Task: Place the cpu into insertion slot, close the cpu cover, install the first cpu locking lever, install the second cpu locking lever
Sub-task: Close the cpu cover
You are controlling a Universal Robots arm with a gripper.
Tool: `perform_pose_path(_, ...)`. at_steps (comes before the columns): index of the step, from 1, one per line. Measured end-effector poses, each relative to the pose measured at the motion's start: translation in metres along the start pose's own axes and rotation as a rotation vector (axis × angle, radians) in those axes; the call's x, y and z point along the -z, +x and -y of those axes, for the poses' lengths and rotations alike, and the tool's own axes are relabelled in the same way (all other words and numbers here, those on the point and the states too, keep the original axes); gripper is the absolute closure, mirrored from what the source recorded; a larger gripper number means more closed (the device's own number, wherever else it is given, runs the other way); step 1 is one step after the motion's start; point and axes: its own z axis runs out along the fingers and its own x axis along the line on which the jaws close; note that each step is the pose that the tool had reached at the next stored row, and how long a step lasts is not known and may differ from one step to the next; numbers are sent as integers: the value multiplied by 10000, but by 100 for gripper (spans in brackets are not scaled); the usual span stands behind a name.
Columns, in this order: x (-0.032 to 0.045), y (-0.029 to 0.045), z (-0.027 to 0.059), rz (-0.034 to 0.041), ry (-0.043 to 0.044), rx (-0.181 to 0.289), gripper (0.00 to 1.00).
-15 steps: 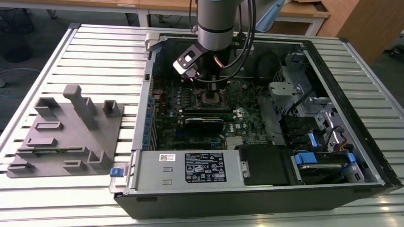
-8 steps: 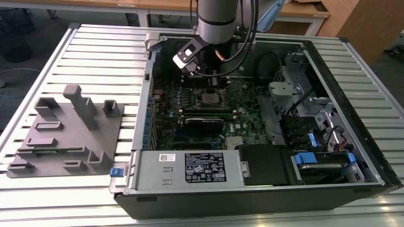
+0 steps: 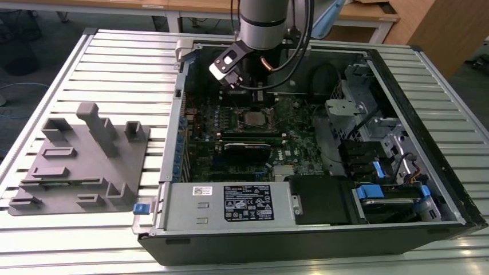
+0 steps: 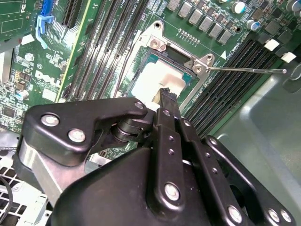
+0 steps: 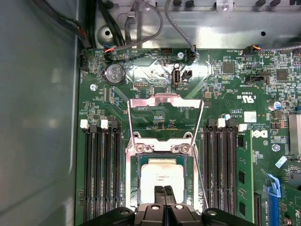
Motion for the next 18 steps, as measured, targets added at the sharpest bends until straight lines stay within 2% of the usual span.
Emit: perform_pose_path(18, 34, -1, -2, 4, 3, 0, 89)
